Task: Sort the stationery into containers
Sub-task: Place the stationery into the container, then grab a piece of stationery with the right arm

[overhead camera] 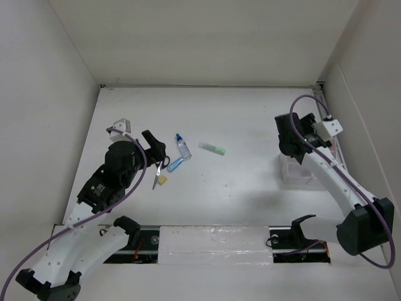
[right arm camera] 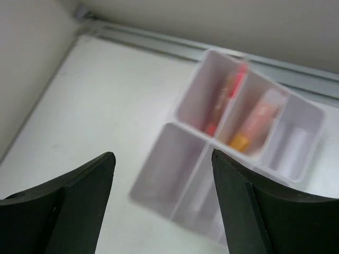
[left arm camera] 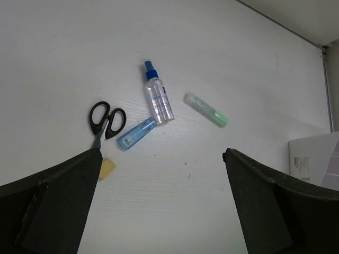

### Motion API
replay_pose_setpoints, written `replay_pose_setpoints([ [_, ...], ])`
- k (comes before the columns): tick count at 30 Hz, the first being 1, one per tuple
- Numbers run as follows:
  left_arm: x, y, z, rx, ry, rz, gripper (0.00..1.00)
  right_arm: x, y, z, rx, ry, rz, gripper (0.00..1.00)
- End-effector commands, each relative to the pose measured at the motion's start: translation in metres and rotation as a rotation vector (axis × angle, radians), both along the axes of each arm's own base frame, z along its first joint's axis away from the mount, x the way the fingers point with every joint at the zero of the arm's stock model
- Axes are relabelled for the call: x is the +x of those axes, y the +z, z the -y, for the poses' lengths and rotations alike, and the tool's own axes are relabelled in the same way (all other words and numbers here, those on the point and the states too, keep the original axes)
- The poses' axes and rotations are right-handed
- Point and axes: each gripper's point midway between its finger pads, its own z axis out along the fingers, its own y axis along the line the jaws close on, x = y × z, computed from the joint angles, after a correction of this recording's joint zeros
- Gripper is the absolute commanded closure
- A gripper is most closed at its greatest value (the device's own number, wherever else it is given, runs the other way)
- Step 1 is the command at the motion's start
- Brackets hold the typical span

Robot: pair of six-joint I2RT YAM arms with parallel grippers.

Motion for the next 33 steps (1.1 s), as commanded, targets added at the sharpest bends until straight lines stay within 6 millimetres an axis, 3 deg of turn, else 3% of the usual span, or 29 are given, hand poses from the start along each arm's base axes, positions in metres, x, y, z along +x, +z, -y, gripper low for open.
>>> replay_pose_setpoints([
  [1,0.004,0.008,0.002,-0.002,-0.007,0.025,0.00,0.038,0.050,-0.053,0.040,0.267,0.123,0.20],
  [2,0.006,0.005,0.003,0.006,-0.007,0.012,0.00,0.043,0.055,-0.069,0.020,0.338,0.115,0.16],
  [3,0.008,0.001,0.004,0.013,-0.007,-0.002,0.00,0.053,0.065,-0.107,0.058,0.480,0.154,0.14],
  [5,0.011,-0.005,0.006,0.018,-0.004,-0.026,0.00,0.062,0.062,-0.142,0.024,0.629,0.083,0.12],
  [6,0.011,-0.008,0.011,0.015,-0.024,-0.040,0.00,0.068,0.063,-0.182,0.060,0.802,0.080,0.12],
  [7,0.013,-0.012,0.012,0.021,-0.024,-0.052,0.00,0.074,0.069,-0.201,0.061,0.880,0.085,0.12],
  [8,0.014,-0.016,0.015,0.032,-0.040,-0.067,0.00,0.082,0.054,-0.222,0.035,0.997,0.013,0.12],
  [9,0.017,-0.023,0.016,0.046,-0.040,-0.093,0.00,0.086,0.047,-0.250,0.050,1.138,-0.019,0.01],
  [10,0.018,-0.026,0.017,0.052,-0.040,-0.103,0.00,0.085,0.053,-0.290,0.118,1.367,-0.019,0.01],
  [11,0.019,-0.025,0.018,0.052,-0.040,-0.104,0.00,0.091,0.047,-0.302,0.119,1.420,-0.049,0.01],
  [12,0.020,-0.025,0.018,0.052,-0.040,-0.104,0.00,0.097,0.017,-0.320,0.104,1.472,-0.143,0.02],
  [13,0.020,-0.025,0.018,0.052,-0.040,-0.104,0.00,0.100,0.010,-0.332,0.094,1.476,-0.168,0.02],
  [14,0.020,-0.025,0.017,0.055,-0.032,-0.101,0.00,0.109,0.019,-0.345,0.090,1.487,-0.144,0.02],
  [15,0.020,-0.025,0.017,0.055,-0.032,-0.101,0.00,0.116,-0.009,-0.354,0.110,1.502,-0.213,0.02],
  [17,0.020,-0.026,0.013,0.061,-0.009,-0.106,0.00,0.119,-0.012,-0.379,0.168,1.593,-0.234,0.04],
  [18,0.020,-0.026,0.013,0.061,-0.009,-0.106,0.00,0.118,-0.037,-0.392,0.191,1.620,-0.292,0.05],
  [21,0.019,-0.022,0.012,0.054,-0.009,-0.094,0.00,0.114,-0.046,-0.421,0.224,1.712,-0.316,0.06],
  [22,0.018,-0.020,0.011,0.049,-0.009,-0.086,0.00,0.117,-0.063,-0.423,0.233,1.706,-0.356,0.06],
  [26,0.018,-0.017,0.010,0.040,0.003,-0.077,0.00,0.118,-0.075,-0.424,0.309,1.643,-0.397,0.12],
  [27,0.018,-0.017,0.010,0.040,0.003,-0.077,0.00,0.119,-0.068,-0.426,0.301,1.621,-0.360,0.12],
  [28,0.018,-0.017,0.010,0.040,0.003,-0.077,0.00,0.116,-0.077,-0.419,0.299,1.593,-0.375,0.12],
  [29,0.018,-0.017,0.010,0.040,0.003,-0.077,0.00,0.112,-0.067,-0.419,0.278,1.590,-0.349,0.12],
  [33,0.017,-0.018,0.011,0.045,-0.009,-0.078,0.00,0.108,-0.071,-0.407,0.117,1.626,-0.368,0.08],
])
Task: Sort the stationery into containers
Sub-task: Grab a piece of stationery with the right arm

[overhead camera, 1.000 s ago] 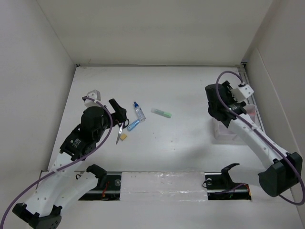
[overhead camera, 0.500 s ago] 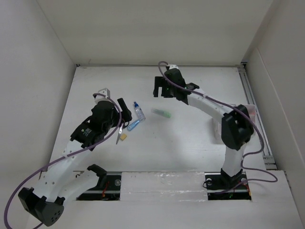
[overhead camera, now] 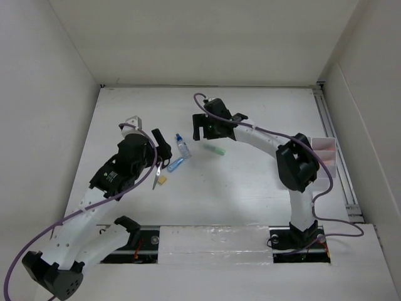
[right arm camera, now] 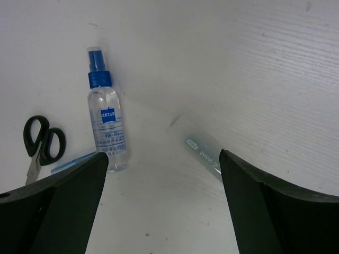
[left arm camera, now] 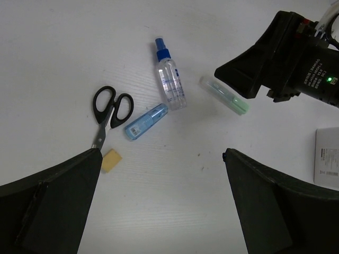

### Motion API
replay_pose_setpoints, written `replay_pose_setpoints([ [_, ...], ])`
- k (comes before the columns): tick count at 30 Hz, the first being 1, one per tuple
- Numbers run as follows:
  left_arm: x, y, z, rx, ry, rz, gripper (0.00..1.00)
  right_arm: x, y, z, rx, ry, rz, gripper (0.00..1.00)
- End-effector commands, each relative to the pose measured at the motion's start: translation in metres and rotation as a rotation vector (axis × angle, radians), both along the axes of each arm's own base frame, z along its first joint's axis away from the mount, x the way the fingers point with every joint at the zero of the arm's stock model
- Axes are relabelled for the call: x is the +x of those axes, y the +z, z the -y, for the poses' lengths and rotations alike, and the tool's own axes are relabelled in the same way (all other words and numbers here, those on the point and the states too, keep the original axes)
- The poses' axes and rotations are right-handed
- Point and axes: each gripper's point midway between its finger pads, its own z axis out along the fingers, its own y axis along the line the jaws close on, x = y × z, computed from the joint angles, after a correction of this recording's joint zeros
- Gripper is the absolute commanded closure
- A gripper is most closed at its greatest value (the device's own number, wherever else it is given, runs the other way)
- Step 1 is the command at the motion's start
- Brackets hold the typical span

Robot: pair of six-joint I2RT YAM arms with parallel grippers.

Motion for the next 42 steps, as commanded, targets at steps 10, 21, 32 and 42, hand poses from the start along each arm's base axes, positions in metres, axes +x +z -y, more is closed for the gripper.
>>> replay_pose_setpoints([
  [10,0.001,0.018,0.000,-0.023,-0.007,0.062,0.00,-0.004,-0.002,0.053,-0.314,0.262,0.124,0.06],
  [21,0.001,0.020,0.003,-0.028,-0.028,0.067,0.00,-0.015,-0.021,0.029,-0.276,0.501,0.042,0.10],
  [32,0.000,0.020,0.004,-0.032,-0.036,0.064,0.00,-0.020,-0.063,0.023,-0.351,0.513,-0.055,0.23],
  [42,0.001,0.021,0.006,-0.032,-0.048,0.072,0.00,-0.031,-0.111,0.043,-0.531,0.472,-0.151,0.64],
])
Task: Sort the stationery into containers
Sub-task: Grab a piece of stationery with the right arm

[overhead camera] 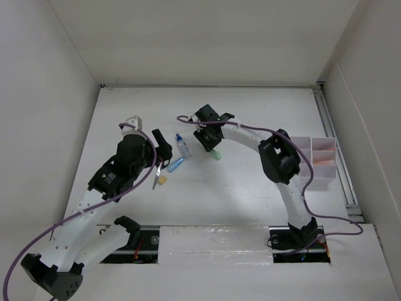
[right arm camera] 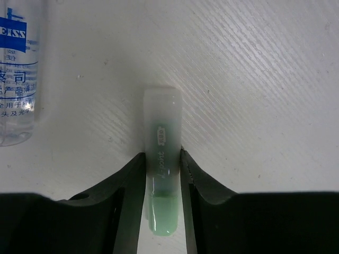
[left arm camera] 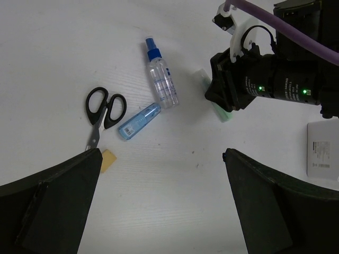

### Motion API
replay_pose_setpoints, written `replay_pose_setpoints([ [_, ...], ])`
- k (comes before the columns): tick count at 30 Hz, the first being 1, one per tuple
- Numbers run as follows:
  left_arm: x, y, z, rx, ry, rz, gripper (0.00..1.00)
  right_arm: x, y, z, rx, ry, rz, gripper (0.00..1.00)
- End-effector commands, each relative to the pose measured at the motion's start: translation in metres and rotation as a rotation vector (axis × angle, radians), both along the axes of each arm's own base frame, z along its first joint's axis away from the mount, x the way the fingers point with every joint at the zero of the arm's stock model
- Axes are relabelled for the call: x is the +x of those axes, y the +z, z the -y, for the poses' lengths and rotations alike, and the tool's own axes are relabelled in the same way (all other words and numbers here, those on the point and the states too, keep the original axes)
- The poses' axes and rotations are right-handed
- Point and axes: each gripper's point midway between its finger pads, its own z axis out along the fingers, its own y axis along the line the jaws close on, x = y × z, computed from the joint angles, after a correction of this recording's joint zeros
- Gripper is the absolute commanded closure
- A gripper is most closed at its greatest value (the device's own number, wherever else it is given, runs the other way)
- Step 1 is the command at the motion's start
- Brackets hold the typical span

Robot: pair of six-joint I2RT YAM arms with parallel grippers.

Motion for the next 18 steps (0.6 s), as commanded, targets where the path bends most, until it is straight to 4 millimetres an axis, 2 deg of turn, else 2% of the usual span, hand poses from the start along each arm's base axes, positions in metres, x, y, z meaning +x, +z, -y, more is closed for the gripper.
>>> replay_pose_setpoints([
  [1,0.004,0.016,0.002,-0.017,-0.014,0.057,0.00,-0.022,-0.042,0.016,-0.145,-0.010,-0.089,0.64],
  [3,0.004,0.016,0.002,-0.017,-0.014,0.057,0.00,-0.021,-0.046,0.015,-0.152,-0.009,-0.097,0.64],
  [4,0.004,0.016,0.002,-0.017,-0.014,0.057,0.00,-0.023,-0.049,0.012,-0.166,-0.001,-0.096,0.56],
  [7,0.003,0.016,0.004,-0.022,-0.023,0.055,0.00,-0.019,-0.046,0.012,-0.173,-0.008,-0.078,0.42],
  [18,0.002,0.019,0.003,-0.026,-0.023,0.063,0.00,-0.013,-0.044,0.005,-0.172,0.014,-0.085,0.41],
])
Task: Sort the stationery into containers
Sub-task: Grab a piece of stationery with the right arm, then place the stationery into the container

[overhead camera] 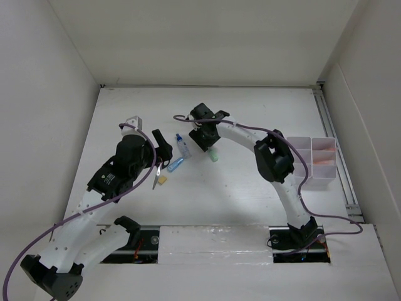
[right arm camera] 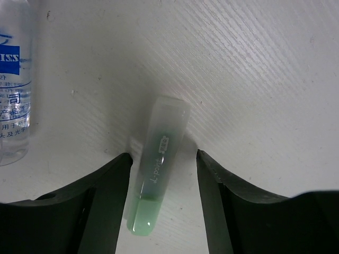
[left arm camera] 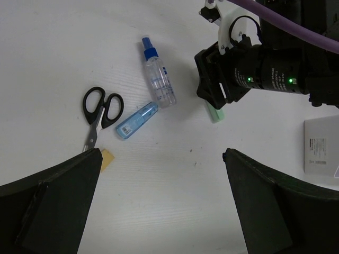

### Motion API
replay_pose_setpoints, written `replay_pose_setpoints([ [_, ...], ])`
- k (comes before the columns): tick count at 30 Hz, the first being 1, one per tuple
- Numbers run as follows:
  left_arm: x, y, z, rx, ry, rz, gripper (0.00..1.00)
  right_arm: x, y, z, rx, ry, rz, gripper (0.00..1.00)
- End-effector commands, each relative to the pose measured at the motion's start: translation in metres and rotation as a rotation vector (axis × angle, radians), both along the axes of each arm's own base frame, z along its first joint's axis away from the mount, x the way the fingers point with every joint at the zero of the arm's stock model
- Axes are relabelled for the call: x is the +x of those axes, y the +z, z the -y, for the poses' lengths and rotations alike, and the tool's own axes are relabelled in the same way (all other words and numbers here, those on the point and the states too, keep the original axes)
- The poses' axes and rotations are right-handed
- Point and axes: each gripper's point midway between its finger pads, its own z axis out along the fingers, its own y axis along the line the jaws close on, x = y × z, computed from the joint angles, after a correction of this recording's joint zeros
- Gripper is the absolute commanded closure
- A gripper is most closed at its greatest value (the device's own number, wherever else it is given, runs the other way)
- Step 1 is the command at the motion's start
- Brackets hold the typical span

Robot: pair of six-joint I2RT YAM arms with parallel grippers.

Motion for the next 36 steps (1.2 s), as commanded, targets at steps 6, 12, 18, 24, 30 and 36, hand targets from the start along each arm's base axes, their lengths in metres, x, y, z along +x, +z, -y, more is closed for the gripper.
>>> replay_pose_setpoints([
  [6,0.003,0.017,0.001,-0.020,-0.008,0.057,0.00,-0.023,-0.046,0.006,-0.078,0.033,-0.149,0.43],
  [12,0.003,0.017,0.001,-0.020,-0.008,0.057,0.00,-0.029,-0.047,0.004,-0.060,0.043,-0.217,0.77],
  [18,0.003,0.017,0.001,-0.020,-0.008,0.057,0.00,-0.006,-0.016,-0.007,0.065,-0.007,-0.101,1.00],
  [24,0.003,0.017,0.001,-0.020,-0.008,0.057,0.00,0.051,0.145,0.041,0.565,-0.434,0.305,1.00],
  [30,0.004,0.017,0.000,-0.017,0.000,0.059,0.00,0.051,0.227,0.140,0.872,-0.803,0.487,1.00],
  [36,0.004,0.015,-0.003,-0.007,0.011,0.054,0.00,0.011,0.259,0.278,0.798,-1.294,0.826,1.00],
])
